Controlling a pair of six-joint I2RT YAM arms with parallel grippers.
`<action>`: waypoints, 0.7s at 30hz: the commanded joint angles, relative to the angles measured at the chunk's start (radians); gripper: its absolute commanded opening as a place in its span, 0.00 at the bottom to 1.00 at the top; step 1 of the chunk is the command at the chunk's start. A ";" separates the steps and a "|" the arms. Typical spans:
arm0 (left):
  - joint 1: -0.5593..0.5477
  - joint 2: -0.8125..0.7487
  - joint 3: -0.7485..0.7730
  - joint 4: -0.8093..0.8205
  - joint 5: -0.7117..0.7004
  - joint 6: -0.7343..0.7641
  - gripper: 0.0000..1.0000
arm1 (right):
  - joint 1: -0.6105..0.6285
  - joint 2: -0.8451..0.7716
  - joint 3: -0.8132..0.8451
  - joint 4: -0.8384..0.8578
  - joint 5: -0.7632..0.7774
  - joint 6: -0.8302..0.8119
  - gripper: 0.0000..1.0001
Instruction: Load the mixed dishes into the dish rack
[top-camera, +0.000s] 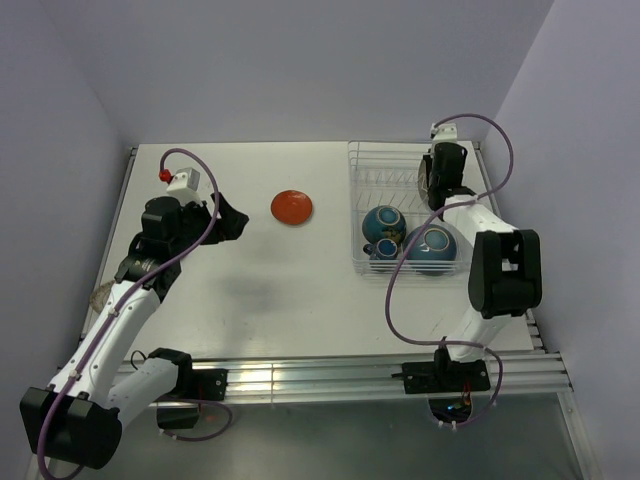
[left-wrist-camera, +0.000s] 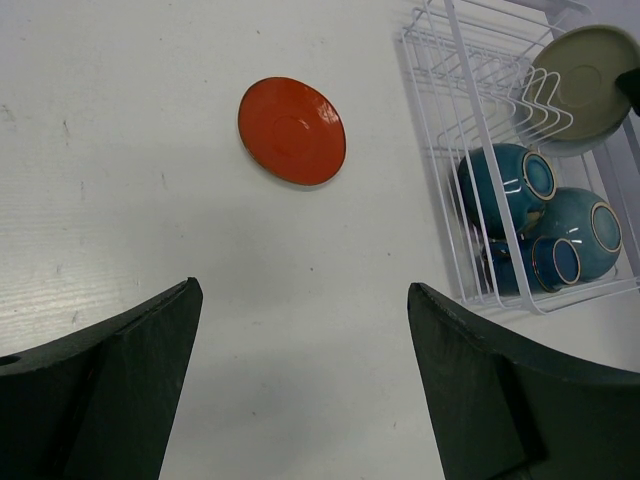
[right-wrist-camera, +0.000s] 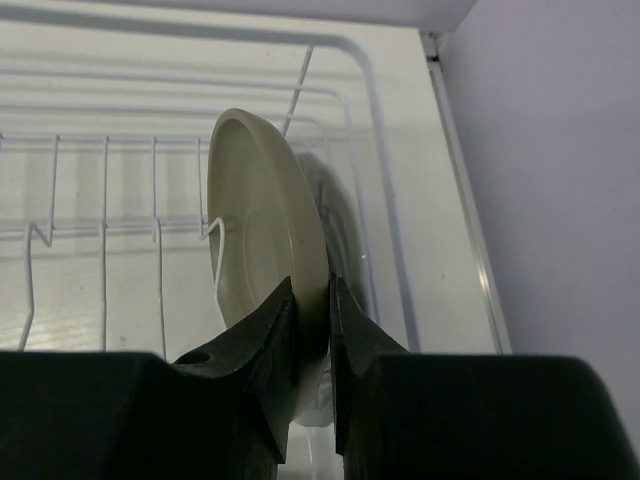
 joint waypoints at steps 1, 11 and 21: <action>0.005 -0.002 -0.001 0.022 0.013 0.019 0.90 | 0.011 0.026 0.084 0.020 0.003 0.031 0.00; 0.035 0.029 -0.010 0.051 0.088 0.011 0.90 | 0.011 0.096 0.116 -0.041 -0.014 0.045 0.14; 0.095 0.149 -0.030 0.129 0.306 -0.052 0.89 | 0.010 -0.023 0.058 -0.044 -0.052 -0.005 0.70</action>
